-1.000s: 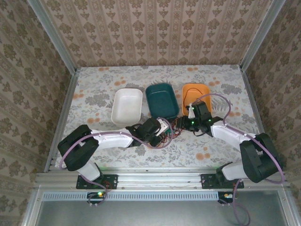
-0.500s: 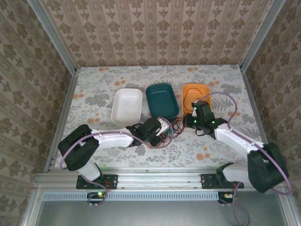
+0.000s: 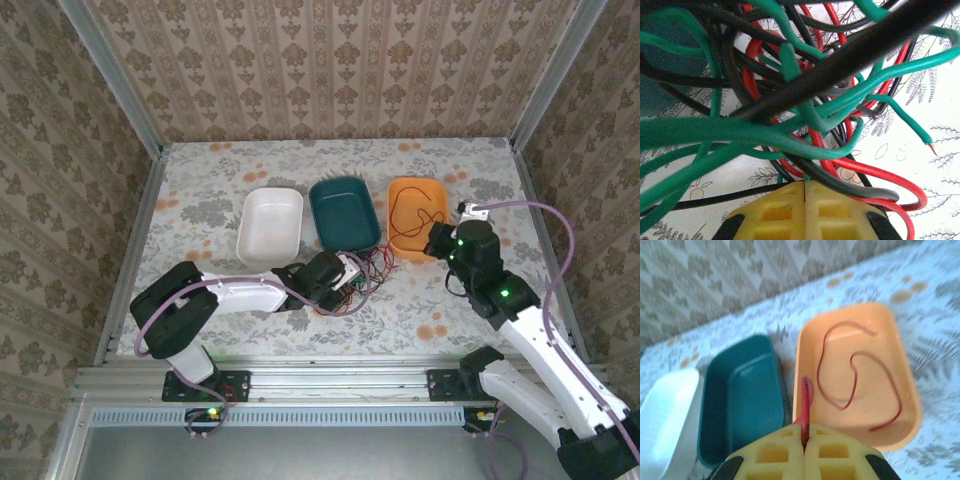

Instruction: Untangle the cables

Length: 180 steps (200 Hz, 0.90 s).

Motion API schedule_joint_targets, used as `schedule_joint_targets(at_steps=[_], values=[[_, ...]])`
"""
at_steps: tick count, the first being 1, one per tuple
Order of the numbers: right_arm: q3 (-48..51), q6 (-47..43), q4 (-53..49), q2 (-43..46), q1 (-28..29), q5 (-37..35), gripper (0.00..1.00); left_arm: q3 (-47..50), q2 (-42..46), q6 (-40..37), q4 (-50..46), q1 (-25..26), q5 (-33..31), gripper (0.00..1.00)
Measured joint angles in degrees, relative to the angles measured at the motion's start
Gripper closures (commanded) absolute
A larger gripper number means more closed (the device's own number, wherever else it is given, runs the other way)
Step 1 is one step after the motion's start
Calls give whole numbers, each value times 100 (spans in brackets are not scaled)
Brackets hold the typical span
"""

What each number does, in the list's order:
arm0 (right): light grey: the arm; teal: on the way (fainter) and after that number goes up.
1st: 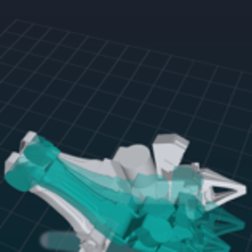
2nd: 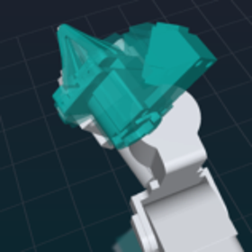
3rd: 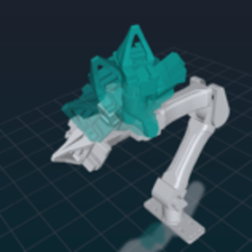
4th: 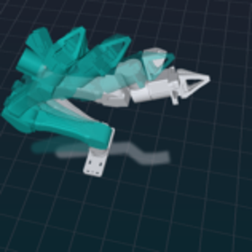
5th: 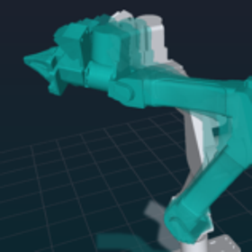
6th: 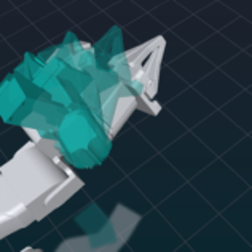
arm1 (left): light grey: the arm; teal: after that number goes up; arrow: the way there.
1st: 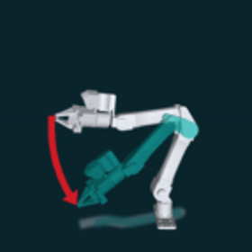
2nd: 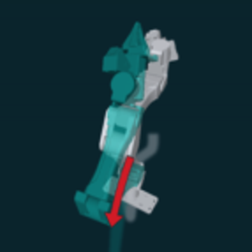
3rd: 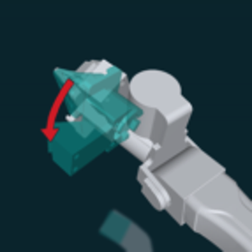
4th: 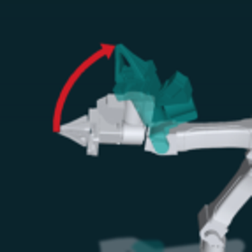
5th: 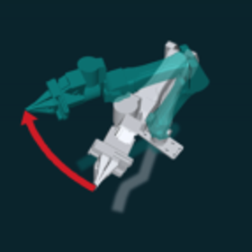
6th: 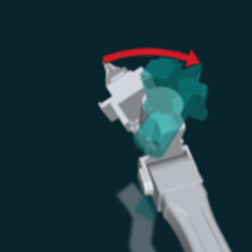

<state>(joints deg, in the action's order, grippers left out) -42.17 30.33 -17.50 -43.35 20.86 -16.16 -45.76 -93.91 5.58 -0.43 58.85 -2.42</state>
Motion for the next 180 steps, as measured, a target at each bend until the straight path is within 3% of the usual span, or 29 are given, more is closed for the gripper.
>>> schedule_joint_targets(at_steps=[61,180], values=[[-813,-538,-48,706,-302,-935,100,2,0,0,0,0,-7,100],[-1749,-1322,616,1143,-798,-1519,100,92,0,0,4,0,-83,100]])
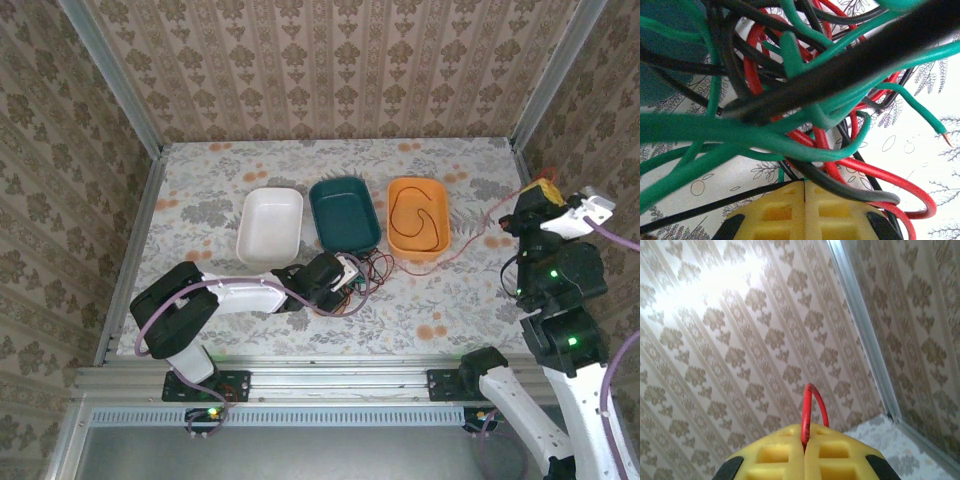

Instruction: Untangle the cables

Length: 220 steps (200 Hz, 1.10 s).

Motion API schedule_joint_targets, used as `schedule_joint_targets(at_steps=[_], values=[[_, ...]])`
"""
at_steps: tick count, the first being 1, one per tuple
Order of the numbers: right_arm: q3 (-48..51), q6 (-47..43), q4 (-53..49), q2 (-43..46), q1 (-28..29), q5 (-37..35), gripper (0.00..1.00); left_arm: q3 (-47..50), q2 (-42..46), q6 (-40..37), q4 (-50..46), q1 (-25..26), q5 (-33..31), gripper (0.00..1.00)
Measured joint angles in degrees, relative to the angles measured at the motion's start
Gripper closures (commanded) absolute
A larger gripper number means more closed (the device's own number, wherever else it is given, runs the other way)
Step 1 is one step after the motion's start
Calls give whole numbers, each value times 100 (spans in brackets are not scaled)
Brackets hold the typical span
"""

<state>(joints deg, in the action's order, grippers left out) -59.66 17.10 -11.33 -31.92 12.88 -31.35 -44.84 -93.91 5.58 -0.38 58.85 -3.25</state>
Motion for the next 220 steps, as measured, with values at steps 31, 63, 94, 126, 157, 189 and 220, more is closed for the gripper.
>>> schedule_joint_targets(at_steps=[31,63,94,126,157,189,220], values=[[-424,-332,79,-52,0,155,100,20,0,0,24,0,-9,100],[-1019,-481,-85,-507,-13,809,100,22,0,0,44,4,-4,100],[-1290,-501,-479,-1222,-26,1346,100,153,57,0,227,11,0,100],[-1300,-496,-826,-1971,-107,1711,100,278,225,2,284,37,0,100],[-1266,-476,-953,-2448,-229,2079,100,282,234,2,323,37,0,100],[-868,-352,-876,-2695,-256,2457,100,282,232,4,341,37,0,100],[-210,-125,-645,-3088,-258,2774,100,282,232,4,341,37,0,100]])
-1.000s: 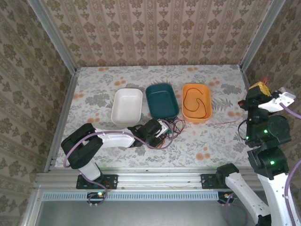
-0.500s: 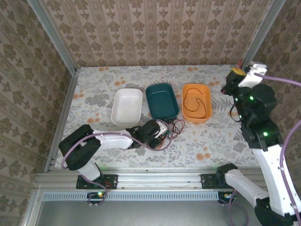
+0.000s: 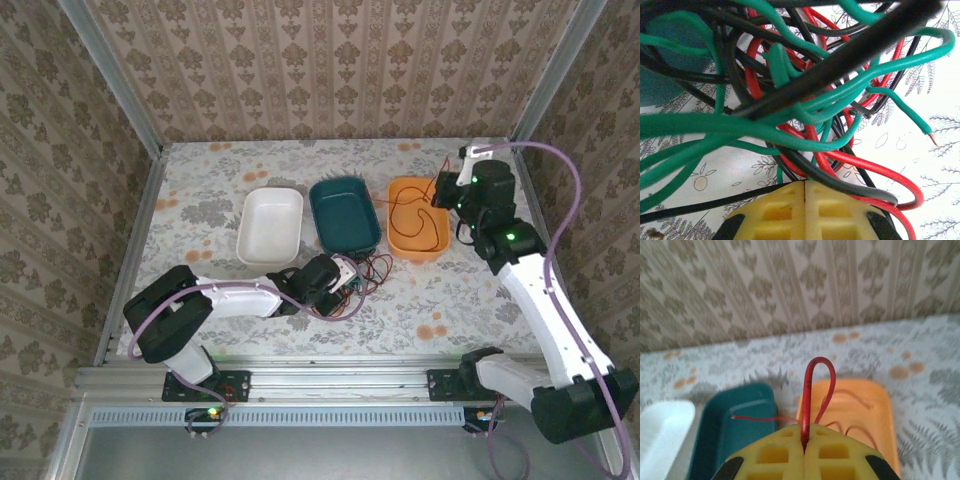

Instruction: Untangle the cables

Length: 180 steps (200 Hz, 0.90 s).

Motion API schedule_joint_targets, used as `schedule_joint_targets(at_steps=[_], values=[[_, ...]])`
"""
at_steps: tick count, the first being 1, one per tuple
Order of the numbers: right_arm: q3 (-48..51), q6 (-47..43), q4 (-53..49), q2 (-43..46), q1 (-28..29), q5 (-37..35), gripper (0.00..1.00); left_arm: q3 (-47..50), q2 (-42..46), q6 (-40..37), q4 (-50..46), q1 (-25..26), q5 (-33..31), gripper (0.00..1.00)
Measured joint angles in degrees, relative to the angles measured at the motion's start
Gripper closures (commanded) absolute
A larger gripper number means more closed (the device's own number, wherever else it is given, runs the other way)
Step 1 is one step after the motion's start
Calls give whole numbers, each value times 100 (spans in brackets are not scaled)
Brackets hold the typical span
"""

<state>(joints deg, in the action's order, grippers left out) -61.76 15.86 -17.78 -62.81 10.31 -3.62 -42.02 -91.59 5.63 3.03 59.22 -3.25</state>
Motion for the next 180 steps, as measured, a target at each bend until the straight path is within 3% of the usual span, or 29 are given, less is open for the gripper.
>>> schedule_joint_targets(at_steps=[55,130,180], values=[[824,503,138,-321,0,26,100,0,-4,0,0,0,-2,100],[1370,1161,170,-323,0,-588,100,-50,-72,0,-2,2,-2,100],[1375,1287,223,-1137,-7,-107,100,-50,-72,0,-2,55,-11,100]])
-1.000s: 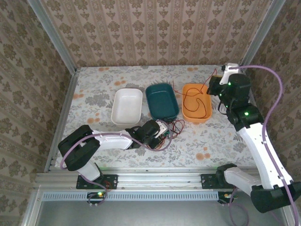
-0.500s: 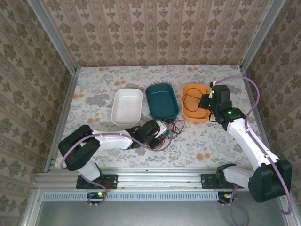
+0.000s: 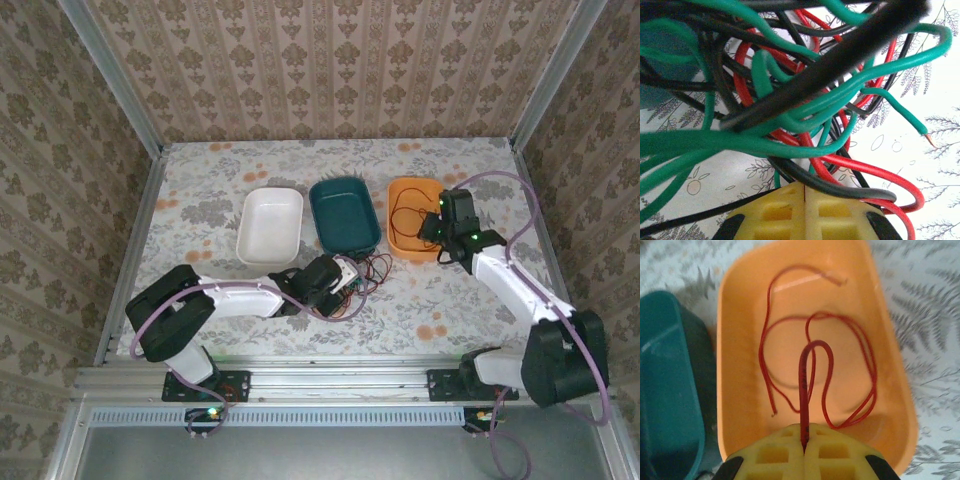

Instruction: Untangle the cables

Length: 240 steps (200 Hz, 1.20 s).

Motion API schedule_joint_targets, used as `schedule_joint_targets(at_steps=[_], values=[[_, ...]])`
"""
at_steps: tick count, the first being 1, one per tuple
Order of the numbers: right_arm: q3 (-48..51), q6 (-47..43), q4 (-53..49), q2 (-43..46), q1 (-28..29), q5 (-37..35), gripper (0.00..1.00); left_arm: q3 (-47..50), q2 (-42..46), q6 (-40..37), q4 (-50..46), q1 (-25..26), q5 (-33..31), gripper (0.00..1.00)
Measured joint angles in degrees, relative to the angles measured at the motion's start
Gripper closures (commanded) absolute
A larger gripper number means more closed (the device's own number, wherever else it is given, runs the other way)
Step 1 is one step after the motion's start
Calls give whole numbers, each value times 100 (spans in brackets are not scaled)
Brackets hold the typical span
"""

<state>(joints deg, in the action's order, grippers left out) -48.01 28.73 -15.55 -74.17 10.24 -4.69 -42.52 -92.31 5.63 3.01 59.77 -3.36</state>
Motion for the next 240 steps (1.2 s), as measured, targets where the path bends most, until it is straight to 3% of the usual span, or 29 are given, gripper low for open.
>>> schedule_joint_targets(at_steps=[64,75,92,115,186,240], values=[[-549,2,-164,-1510,-2,1272,97,0,0,0,-15,87,-129,100],[-557,2,-214,-1569,-2,1305,89,0,0,0,-20,96,-146,100],[-562,9,-291,-1567,-2,1331,65,0,0,0,-22,96,-151,100],[-564,-2,-310,-1473,-2,1272,57,0,0,-2,-26,96,-153,100],[-356,-44,-197,330,92,807,54,-31,2,-4,-76,96,-157,100],[925,33,136,763,1106,1147,58,-66,0,-4,-83,96,-146,100]])
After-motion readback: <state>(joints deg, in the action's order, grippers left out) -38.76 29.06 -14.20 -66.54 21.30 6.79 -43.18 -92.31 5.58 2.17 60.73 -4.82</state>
